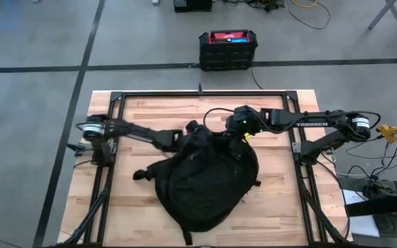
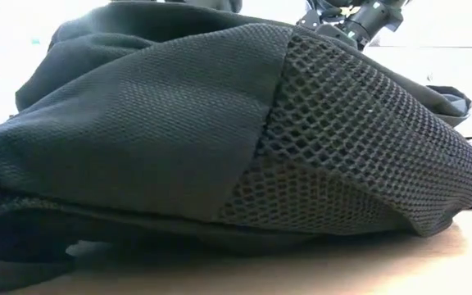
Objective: Unpack backpack
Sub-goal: Close the black backpack
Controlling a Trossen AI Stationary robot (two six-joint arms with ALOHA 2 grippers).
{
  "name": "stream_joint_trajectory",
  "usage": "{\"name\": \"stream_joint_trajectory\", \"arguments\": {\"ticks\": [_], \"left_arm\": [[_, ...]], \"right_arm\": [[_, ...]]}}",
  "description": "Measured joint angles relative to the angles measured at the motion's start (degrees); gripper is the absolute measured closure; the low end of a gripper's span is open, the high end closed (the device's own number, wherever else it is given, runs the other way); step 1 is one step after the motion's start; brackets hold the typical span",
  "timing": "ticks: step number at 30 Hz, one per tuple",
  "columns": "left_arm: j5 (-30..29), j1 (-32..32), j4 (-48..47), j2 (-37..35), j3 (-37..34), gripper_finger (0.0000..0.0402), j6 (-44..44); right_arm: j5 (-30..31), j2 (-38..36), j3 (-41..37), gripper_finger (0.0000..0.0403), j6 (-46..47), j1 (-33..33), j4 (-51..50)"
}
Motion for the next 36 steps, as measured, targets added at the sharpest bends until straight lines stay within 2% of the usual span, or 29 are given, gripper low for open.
{"name": "stream_joint_trajectory", "arguments": {"ticks": [5, 8, 11, 16, 20, 22, 25, 27, 31, 34, 36], "left_arm": [[3.9, 5.3, -1.22, 8.2, 2.3, 0.0323, -3.32], [3.89, 7.65, -4.13, 9.61, 2.18, 0.0323, -5.85], [1.69, 8.58, -9.39, 9.27, 1.62, 0.0323, -7.05], [-4.29, 9.43, -22.75, 7.93, 1.44, 0.0323, -11.5], [-5.2, 10.62, -30.14, 7.7, 1.01, 0.0324, -13.31], [-5.33, 11.08, -31.75, 7.59, 0.96, 0.033, -13.74], [-5.17, 11.15, -33.27, 6.26, 0.92, 0.0347, -13.86], [-4.54, 10.88, -34.78, 3.9, 0.48, 0.036, -12.62], [-4.84, 8.79, -37.72, -4.16, 0.38, 0.038, -10.71], [-5.06, 5.98, -31.02, -11.22, 0.94, 0.0388, -7.36], [-2.6, 3.86, -24.44, -13.66, 0.72, 0.0391, -3.62]], "right_arm": [[0.75, -0.86, 0.82, 0.04, 0.08, -0.02, -3.92], [4.95, -2.63, 0.74, 0.04, 2.36, 0.13, -8.56], [9.79, -5.08, -0.72, 0.04, 6.24, 1.0, -14.18], [10.52, -10.97, -7.6, 0.04, 17.57, 7.54, -14.66], [10.78, -14.77, -14.06, 0.0401, 29.82, 18.77, -11.5], [12.34, -15.19, -17.04, 0.0401, 34.72, 24.7, -4.73], [17.9, -14.55, -21.6, 0.0401, 36.11, 30.52, 4.96], [18.22, -12.85, -23.24, 0.0401, 35.72, 30.05, 10.82], [17.66, -8.44, -24.77, 0.0401, 32.12, 26.69, 16.44], [17.32, -5.56, -24.73, 0.0401, 28.52, 23.74, 19.45], [17.58, -3.72, -24.58, 0.0401, 26.94, 21.84, 20.28]]}}
